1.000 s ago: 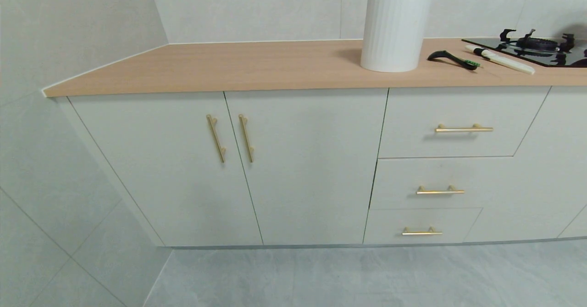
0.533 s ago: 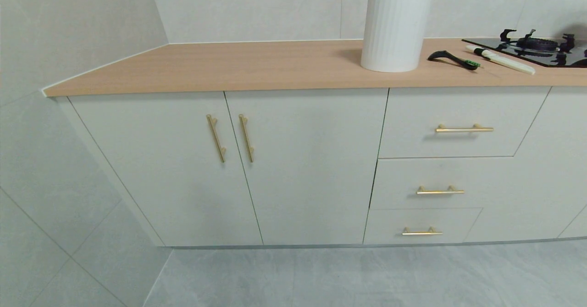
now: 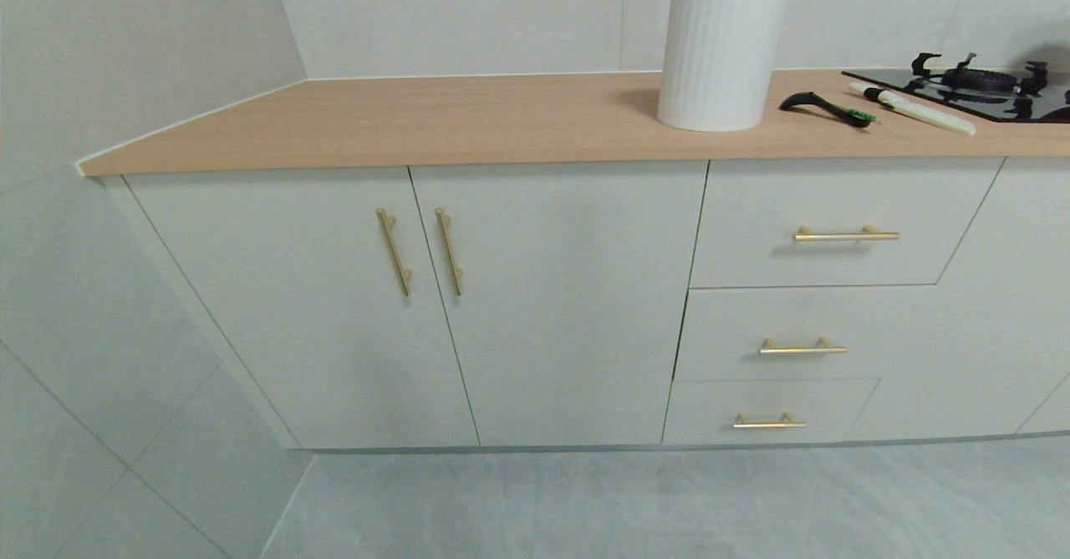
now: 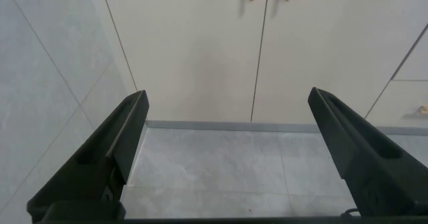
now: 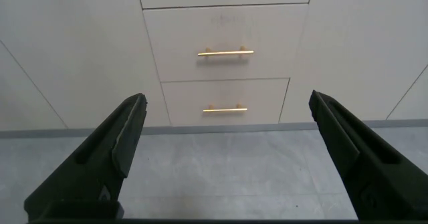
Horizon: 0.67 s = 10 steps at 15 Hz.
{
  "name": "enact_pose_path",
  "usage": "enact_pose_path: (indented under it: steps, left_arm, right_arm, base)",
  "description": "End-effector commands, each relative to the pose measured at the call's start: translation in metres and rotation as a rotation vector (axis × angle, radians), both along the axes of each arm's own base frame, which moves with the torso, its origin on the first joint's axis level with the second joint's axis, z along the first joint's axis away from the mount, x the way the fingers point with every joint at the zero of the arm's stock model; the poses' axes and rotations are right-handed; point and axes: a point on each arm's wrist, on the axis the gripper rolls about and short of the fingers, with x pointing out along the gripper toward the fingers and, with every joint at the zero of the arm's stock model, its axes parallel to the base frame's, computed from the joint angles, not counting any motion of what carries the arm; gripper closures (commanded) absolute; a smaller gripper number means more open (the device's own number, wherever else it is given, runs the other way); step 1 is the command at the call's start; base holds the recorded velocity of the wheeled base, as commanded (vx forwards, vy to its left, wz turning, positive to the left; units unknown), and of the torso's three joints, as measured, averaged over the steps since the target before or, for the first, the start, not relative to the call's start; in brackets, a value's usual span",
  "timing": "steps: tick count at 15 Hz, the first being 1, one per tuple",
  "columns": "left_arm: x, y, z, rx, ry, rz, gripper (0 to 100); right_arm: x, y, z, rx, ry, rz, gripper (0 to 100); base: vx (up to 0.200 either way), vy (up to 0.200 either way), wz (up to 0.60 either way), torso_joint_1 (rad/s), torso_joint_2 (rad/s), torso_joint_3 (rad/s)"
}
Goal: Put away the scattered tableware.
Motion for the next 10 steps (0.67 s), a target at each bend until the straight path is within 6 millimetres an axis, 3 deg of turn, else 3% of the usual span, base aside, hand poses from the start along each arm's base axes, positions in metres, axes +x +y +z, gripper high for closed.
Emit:
enact_pose_path:
  steps: [1,2,7,10]
  left_arm:
    - [0.0001,0.0000,-0.0001,0.000,0.001,0.001,0]
    - [0.0001,0.0000,-0.0001,0.000,0.001,0.001,0]
    - [0.0001,0.0000,0.0001,-0.013,-0.001,0.001,0]
    - [0.0001,0.0000,-0.0001,-0.009,0.001,0.001,0]
  right_arm:
    - [0.0001,0.0000,-0.0001,0.001,0.003,0.000,0]
    - [0.0001,0.0000,-0.0001,0.001,0.003,0.000,0]
    - [0.0001,0.0000,-0.0001,0.001,0.003,0.000,0]
    - [0.0001,0.0000,-0.0001,0.001,0.003,0.000,0]
  base:
    - [0.000,0.000,0.00,0.000,0.00,0.000]
    - [0.000,0.000,0.00,0.000,0.00,0.000]
    - [0.000,-0.200,0.00,0.002,0.00,0.004]
    - [0.000,0.000,0.00,0.000,0.00,0.000]
